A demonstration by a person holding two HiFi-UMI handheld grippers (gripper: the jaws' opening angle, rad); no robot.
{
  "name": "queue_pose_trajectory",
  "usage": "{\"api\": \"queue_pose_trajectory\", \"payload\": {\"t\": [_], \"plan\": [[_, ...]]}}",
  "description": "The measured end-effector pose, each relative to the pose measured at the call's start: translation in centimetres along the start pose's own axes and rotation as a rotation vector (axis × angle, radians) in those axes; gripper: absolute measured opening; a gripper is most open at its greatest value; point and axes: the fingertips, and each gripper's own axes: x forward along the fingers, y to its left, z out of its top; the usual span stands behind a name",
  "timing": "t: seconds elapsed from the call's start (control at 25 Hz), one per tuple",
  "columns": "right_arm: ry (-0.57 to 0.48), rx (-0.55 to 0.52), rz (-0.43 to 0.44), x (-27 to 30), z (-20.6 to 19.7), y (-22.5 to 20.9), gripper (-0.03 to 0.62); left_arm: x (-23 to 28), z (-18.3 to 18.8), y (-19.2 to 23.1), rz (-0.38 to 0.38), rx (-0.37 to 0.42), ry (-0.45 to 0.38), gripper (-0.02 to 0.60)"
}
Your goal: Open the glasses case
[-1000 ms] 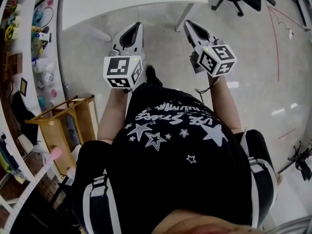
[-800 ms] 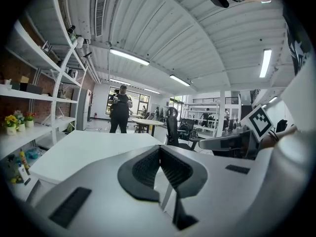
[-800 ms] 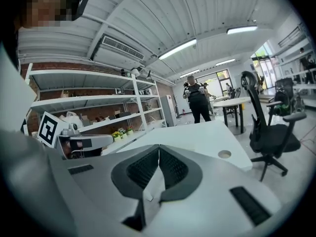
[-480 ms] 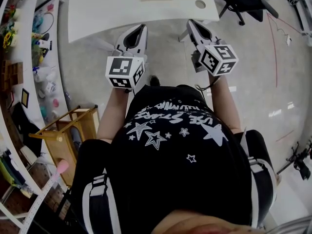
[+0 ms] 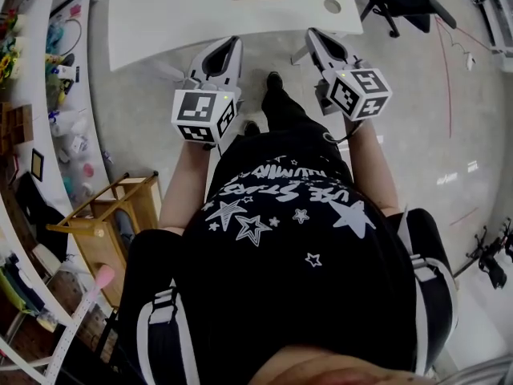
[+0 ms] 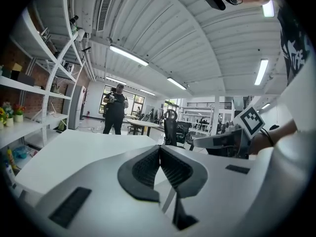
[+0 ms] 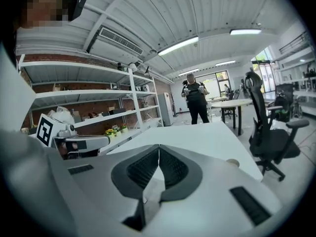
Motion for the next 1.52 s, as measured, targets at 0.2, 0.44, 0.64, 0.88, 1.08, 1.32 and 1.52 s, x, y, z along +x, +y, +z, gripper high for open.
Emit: {"api": "queue_pose_trajectory", "payload": {"t": [0.2, 0.44, 0.64, 0.88, 1.08, 1.32, 1.52], "plan": [[0.000, -0.001, 0.016, 2.1, 0.5, -0.3, 0.009, 0.3, 0.0, 1.1, 0.017, 0.000, 0.003, 0.012], [0.016, -0.040, 0.072, 5.1, 1.1, -0.6, 0.009, 2.5, -0.4, 2.8, 0.056, 0.019, 0.026, 0.012], [0.029, -0.017, 0.071, 8.2, 1.1, -2.8, 0.009, 5.2, -0.9, 4.4, 0.051, 0.017, 0.052, 0.012], [0.052, -0.008, 0.080, 12.3, 1.6, -6.0, 0.009, 8.9, -1.6, 6.4, 0.063, -0.005, 0.094, 0.012], [0.065, -0.023, 0.073, 14.9, 2.1, -8.3, 0.009, 12.1, -2.4, 7.4, 0.051, 0.013, 0.140, 0.012], [0.103, -0.035, 0.075, 17.3, 1.2, -10.9, 0.009, 15.7, -3.9, 7.7, 0.033, 0.027, 0.212, 0.012], [0.147, -0.040, 0.084, 19.1, 0.2, -12.4, 0.009, 17.8, -6.5, 8.6, 0.040, 0.013, 0.287, 0.012]]}}
